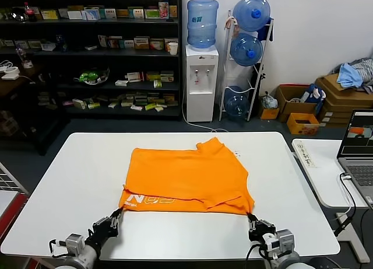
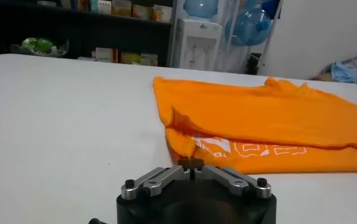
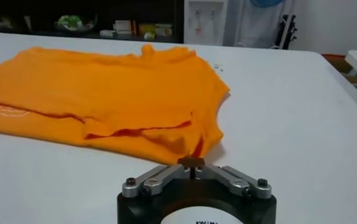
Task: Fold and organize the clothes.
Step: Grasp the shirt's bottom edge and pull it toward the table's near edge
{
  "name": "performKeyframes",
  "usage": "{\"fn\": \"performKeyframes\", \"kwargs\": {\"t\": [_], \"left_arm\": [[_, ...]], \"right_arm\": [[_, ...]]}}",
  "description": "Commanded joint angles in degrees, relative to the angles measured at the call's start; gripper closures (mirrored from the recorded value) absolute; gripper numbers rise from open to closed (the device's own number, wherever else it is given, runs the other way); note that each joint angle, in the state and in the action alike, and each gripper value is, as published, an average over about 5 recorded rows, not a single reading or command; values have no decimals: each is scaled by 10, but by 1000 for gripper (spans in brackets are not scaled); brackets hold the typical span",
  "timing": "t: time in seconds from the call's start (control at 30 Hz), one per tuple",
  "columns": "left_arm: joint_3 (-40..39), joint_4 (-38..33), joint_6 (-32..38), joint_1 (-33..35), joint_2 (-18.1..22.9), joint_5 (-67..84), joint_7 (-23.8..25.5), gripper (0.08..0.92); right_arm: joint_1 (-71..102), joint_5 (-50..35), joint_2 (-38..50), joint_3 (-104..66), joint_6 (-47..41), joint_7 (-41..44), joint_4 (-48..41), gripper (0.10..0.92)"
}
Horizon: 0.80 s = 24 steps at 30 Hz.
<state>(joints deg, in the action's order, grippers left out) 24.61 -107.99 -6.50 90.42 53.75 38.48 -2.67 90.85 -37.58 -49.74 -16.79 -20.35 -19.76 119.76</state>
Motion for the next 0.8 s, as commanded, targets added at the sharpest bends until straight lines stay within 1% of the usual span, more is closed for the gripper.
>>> {"fn": "performKeyframes", "kwargs": {"t": [0.03,0.27,0.53,0.6,0.67,0.8], "left_arm": [[26,-84,-14,90,-61,49,-14,909],[60,-119,-25,159,-102,70,-19,909],[79,-145,-48,208,-122,75,-37,909],[81,-153,-55,206,-121,78,-42,898],[81,-160,-56,186,-119,82,-48,870],[77,-168,-34,113,-113,86,-61,757]], "right_arm": [[94,-22,24,-29,-3,-22,73,901],[162,-25,37,-68,-2,-37,100,901],[167,-25,39,-81,-27,-64,95,900],[153,-25,39,-78,-32,-67,97,873],[130,-24,42,-71,-28,-67,102,830],[48,-10,52,-62,17,-45,110,710]]}}
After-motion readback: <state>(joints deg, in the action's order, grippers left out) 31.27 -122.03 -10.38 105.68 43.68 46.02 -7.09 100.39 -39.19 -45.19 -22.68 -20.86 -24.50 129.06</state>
